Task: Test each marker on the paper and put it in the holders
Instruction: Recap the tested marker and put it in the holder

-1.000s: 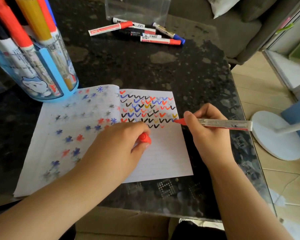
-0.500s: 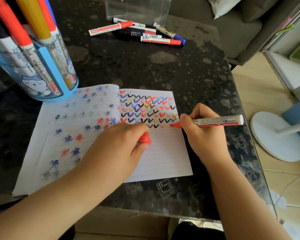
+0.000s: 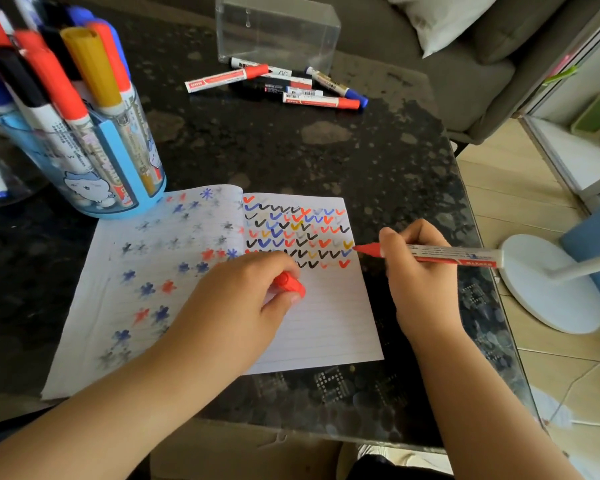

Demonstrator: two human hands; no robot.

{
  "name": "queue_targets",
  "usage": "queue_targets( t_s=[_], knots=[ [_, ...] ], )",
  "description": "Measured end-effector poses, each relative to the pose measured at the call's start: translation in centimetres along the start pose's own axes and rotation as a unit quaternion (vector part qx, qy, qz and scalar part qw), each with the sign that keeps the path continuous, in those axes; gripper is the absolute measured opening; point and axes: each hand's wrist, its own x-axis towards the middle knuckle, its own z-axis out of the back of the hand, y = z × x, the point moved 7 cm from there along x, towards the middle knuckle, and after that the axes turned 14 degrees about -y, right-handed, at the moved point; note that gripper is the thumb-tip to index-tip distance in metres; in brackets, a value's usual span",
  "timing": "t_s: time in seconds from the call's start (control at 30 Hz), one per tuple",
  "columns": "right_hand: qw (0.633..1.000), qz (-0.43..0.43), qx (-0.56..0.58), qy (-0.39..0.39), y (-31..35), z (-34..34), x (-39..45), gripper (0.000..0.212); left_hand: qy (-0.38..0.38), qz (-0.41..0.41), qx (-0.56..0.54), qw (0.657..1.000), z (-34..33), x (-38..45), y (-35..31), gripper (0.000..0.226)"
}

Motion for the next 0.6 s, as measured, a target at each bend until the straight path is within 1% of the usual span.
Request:
queue_targets(
  t_s=[0.07, 0.1, 0.13, 0.2, 0.27, 0.33, 0.37, 0.43, 0.53, 0.6],
  knots=[
    [0.998, -0.042, 0.043, -0.001, 0.6, 0.4, -0.1, 0.033, -0.020, 0.081, -0.072, 0.994, 0.7, 0.3, 0.6, 0.008],
    [0.996, -0.052, 0.066, 0.011, 1.3, 0.4, -0.3, 0.031, -0.021, 0.131, -0.127, 0.983, 0.9, 0.5, 1.0, 0.005],
    [0.994, -0.055, 0.095, 0.030, 2.2, 0.2, -0.5, 0.029, -0.020, 0.180, -0.190, 0.965, 1.0, 0.7, 1.4, 0.005],
    [0.983, -0.057, 0.153, 0.082, 4.1, -0.2, -1.3, 0.027, -0.016, 0.273, -0.314, 0.909, 1.0, 0.8, 1.9, 0.011],
    [0.974, -0.068, 0.182, 0.114, 5.6, -0.5, -2.3, 0.026, -0.013, 0.334, -0.413, 0.847, 1.1, 0.7, 1.8, 0.013],
    [0.973, -0.080, 0.183, 0.115, 6.4, -0.6, -3.1, 0.021, -0.011, 0.365, -0.467, 0.806, 1.4, 0.4, 1.5, 0.013],
    [0.973, -0.082, 0.184, 0.113, 6.7, -0.6, -3.6, 0.020, -0.007, 0.372, -0.482, 0.794, 1.6, 0.3, 1.4, 0.013],
    [0.971, -0.075, 0.192, 0.119, 7.6, -1.0, -4.5, 0.022, 0.002, 0.374, -0.493, 0.785, 2.1, 0.2, 1.2, 0.015],
    [0.973, -0.059, 0.183, 0.124, 8.6, -1.7, -5.5, 0.032, 0.015, 0.361, -0.497, 0.789, 2.9, -0.1, 1.0, 0.015],
    [0.975, -0.062, 0.175, 0.121, 8.8, -2.0, -5.7, 0.034, 0.021, 0.349, -0.503, 0.791, 3.3, -0.1, 1.1, 0.016]
  ],
)
